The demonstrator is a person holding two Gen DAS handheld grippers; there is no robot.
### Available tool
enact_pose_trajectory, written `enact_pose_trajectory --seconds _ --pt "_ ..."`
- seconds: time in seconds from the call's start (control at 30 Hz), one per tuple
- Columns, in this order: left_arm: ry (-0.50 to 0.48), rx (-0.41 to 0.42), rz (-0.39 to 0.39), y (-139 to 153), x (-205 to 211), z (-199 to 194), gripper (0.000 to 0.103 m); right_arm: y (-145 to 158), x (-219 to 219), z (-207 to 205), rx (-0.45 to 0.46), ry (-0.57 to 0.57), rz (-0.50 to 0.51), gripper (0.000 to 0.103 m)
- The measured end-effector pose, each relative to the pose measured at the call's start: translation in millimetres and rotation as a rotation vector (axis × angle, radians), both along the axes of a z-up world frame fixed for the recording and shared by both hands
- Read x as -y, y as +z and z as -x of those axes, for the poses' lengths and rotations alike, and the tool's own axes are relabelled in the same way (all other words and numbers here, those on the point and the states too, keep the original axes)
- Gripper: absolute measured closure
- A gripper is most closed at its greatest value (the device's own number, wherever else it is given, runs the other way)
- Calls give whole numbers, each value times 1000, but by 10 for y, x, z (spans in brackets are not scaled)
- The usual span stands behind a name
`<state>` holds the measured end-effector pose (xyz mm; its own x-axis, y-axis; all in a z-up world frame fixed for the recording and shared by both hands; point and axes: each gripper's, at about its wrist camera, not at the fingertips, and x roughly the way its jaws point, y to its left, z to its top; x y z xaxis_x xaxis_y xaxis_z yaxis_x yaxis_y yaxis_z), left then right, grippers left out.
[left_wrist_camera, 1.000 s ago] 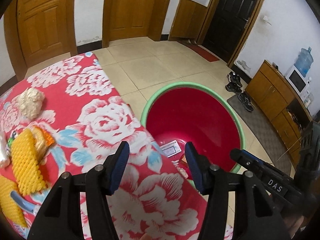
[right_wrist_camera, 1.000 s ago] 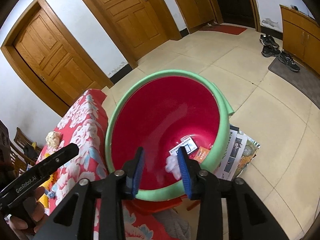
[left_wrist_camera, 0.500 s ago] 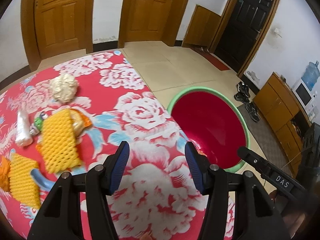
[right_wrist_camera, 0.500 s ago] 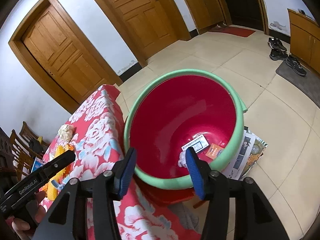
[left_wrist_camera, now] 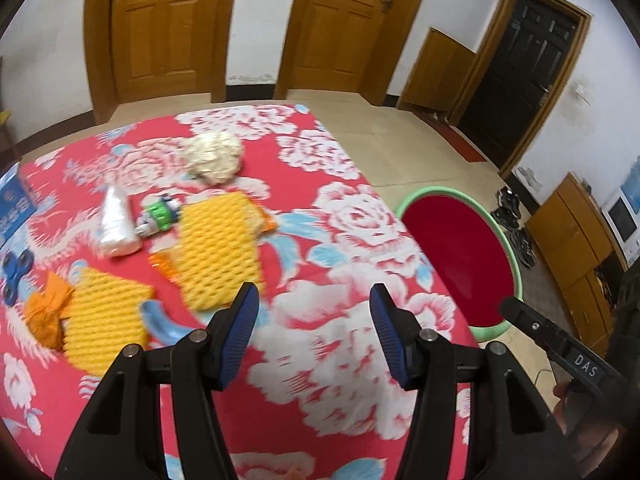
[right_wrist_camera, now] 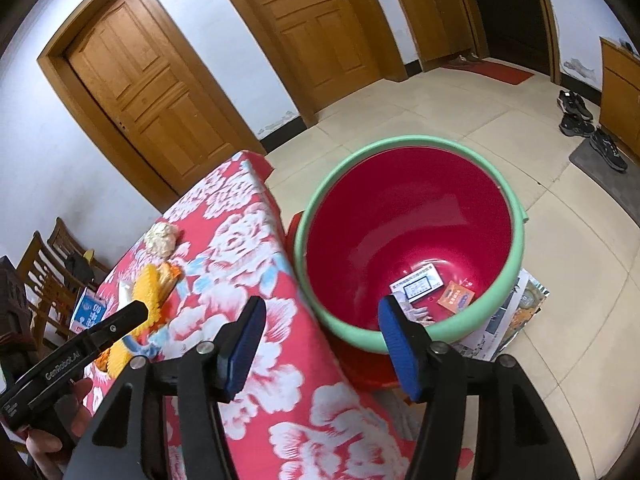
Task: Collect trash
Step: 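Move both open grippers from the bucket back over the table, then grasp the yellow foam net with the right gripper while the left grasps the orange cloth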
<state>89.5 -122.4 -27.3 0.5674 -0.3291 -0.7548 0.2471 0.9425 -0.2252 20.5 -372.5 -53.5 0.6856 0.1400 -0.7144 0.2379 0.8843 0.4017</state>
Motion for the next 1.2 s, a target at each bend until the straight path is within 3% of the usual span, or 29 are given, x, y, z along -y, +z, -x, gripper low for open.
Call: enact_pose_trajectory --seconds 0.43,0.57,1.2 --pt "142 -11 -9 -91 -662 97 45 16 -432 -67 -16 77 21 39" --pt "195 -19 -26 -130 -888 105 45 -3 -548 -123 -23 96 24 34" --pt "391 -12 -101 -253 -1817 -12 45 -4 -1150 -546 -41 225 76 28"
